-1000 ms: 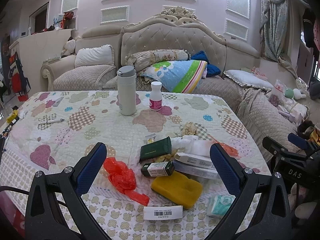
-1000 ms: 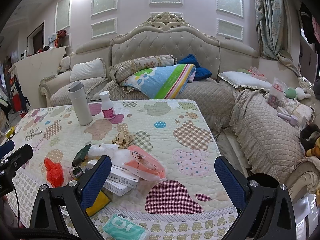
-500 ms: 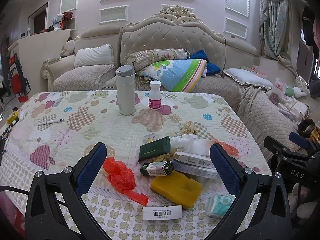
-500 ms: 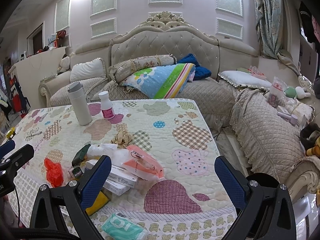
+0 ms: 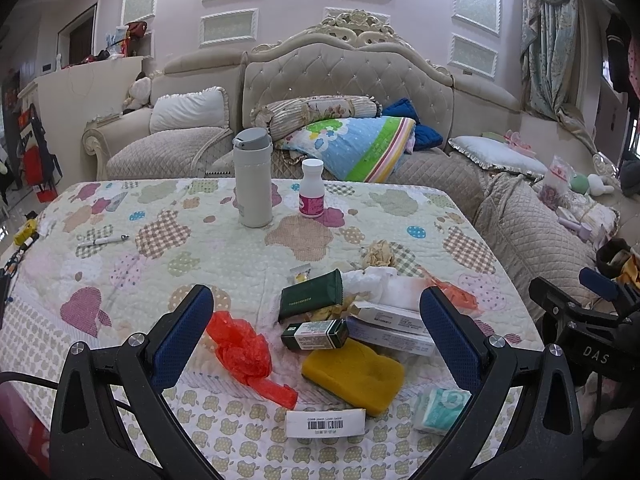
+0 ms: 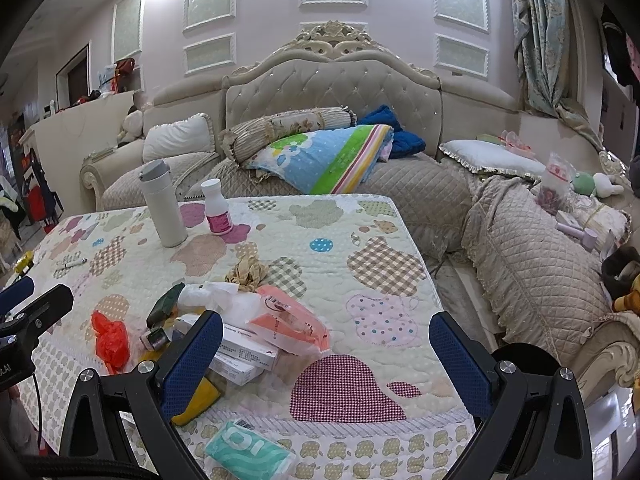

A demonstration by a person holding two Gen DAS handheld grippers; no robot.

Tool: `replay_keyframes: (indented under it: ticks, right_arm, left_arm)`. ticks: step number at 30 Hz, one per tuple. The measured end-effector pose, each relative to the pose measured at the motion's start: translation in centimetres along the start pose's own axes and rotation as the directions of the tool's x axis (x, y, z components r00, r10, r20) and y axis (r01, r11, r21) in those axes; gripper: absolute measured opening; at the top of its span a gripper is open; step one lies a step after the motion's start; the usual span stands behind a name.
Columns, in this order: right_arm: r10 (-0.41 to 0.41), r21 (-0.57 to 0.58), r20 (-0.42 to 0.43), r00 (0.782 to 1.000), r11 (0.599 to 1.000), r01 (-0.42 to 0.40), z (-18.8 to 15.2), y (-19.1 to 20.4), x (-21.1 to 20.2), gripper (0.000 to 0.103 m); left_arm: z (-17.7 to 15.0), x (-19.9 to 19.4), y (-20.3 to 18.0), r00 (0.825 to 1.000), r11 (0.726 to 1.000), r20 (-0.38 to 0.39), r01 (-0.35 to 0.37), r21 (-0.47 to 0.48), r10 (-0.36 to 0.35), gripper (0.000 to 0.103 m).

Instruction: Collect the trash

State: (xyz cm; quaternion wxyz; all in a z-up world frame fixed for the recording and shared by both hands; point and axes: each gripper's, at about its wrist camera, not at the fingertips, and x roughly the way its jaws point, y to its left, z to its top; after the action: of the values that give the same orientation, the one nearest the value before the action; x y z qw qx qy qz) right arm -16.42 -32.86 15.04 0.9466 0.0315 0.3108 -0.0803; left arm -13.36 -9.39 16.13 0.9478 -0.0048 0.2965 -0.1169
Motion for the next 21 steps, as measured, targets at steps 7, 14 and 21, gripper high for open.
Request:
replay_keyframes:
  ticks: [7, 14, 21]
  right_arm:
    - [0.005, 0.001, -0.005, 1.000, 1.000, -0.005, -0.2, -0.1, -0.2, 0.103]
    - [0.023, 0.007, -0.020, 1.000, 1.000, -0.023, -0.4, -0.2, -0.2, 0.103]
    - [0.091, -0.004, -0.070, 0.993, 0.996, -0.091, -1.1, -0.4, 0.3, 0.103]
  left_arm:
    - [-0.1, 0.0, 0.0, 1.000, 1.000, 0.000, 0.000, -0.002, 0.000, 0.103]
    - [-0.1, 0.1, 0.5, 1.000, 1.000, -0.010, 0.005, -0.013, -0.005, 0.103]
    - [-0.3, 0.3, 4.5, 0.997, 0.999, -0.074, 0.001, -0.036, -0.003, 0.103]
